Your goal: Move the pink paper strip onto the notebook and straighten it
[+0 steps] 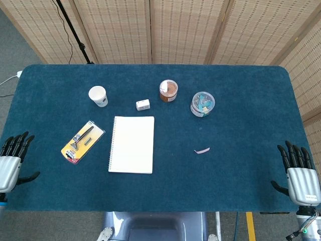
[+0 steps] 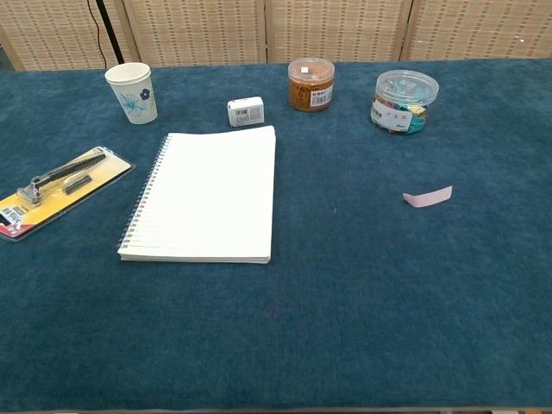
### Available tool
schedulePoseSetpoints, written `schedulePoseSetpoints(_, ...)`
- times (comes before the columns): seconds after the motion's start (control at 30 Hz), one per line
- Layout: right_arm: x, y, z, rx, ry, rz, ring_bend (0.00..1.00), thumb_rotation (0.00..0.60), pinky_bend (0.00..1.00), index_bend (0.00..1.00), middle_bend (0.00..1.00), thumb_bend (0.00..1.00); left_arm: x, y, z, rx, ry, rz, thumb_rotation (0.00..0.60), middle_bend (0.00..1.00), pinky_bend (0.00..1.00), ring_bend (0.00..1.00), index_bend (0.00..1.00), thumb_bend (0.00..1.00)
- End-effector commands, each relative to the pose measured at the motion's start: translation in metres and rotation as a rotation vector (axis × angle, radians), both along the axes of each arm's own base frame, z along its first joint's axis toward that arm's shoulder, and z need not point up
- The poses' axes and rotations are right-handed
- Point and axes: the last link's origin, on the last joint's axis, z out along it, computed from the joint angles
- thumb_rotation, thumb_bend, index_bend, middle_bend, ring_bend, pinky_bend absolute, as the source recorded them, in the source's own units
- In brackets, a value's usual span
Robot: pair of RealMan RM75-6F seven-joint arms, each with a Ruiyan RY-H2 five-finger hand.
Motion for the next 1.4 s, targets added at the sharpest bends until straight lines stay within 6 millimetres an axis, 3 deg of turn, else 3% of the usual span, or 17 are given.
schedulePoseSetpoints(0.03,-0.001,0.000,-0.001,0.012,0.001,0.000,0.00,0.600,0.00,0.06,0.00,0.00,0.000,-0.001,0.001,0.001,0.000,0.004,0.600,0.00,0.00,0.00,0.00,0.00)
schedulePoseSetpoints(0.27,-0.002,-0.003,-0.012,0.082,-0.012,0.014,0.00,0.600,0.00,0.08,0.00,0.00,0.000,-0.005,0.005,0.012,-0.012,0.010,0.600,0.00,0.00,0.00,0.00,0.00)
schedulePoseSetpoints(0.37,0.000,-0.014,-0.025,0.158,-0.021,0.033,0.00,0.600,0.00,0.12,0.00,0.00,0.001,-0.007,0.008,0.029,-0.021,0.005,0.600,0.00,0.00,0.00,0.00,0.00)
schedulePoseSetpoints(0.63,0.020,-0.079,-0.068,0.329,0.032,0.137,0.00,0.600,0.00,0.29,0.00,0.02,0.001,-0.004,0.006,0.022,-0.022,0.019,0.600,0.00,0.00,0.00,0.00,0.00)
schedulePoseSetpoints(0.8,0.031,-0.114,-0.097,0.389,0.043,0.156,0.00,0.600,0.00,0.36,0.00,0.22,0.000,-0.003,0.007,0.024,-0.021,0.027,0.600,0.00,0.00,0.00,0.00,0.00)
schedulePoseSetpoints(0.93,0.039,-0.144,-0.121,0.417,0.033,0.140,0.00,0.600,0.00,0.37,0.00,0.25,-0.003,-0.003,0.008,0.025,-0.023,0.047,0.600,0.00,0.00,0.00,0.00,0.00)
schedulePoseSetpoints(1.4,0.060,-0.161,-0.138,0.412,0.025,0.186,0.00,0.600,0.00,0.40,0.00,0.33,-0.003,-0.002,0.006,0.017,-0.018,0.061,0.600,0.00,0.00,0.00,0.00,0.00)
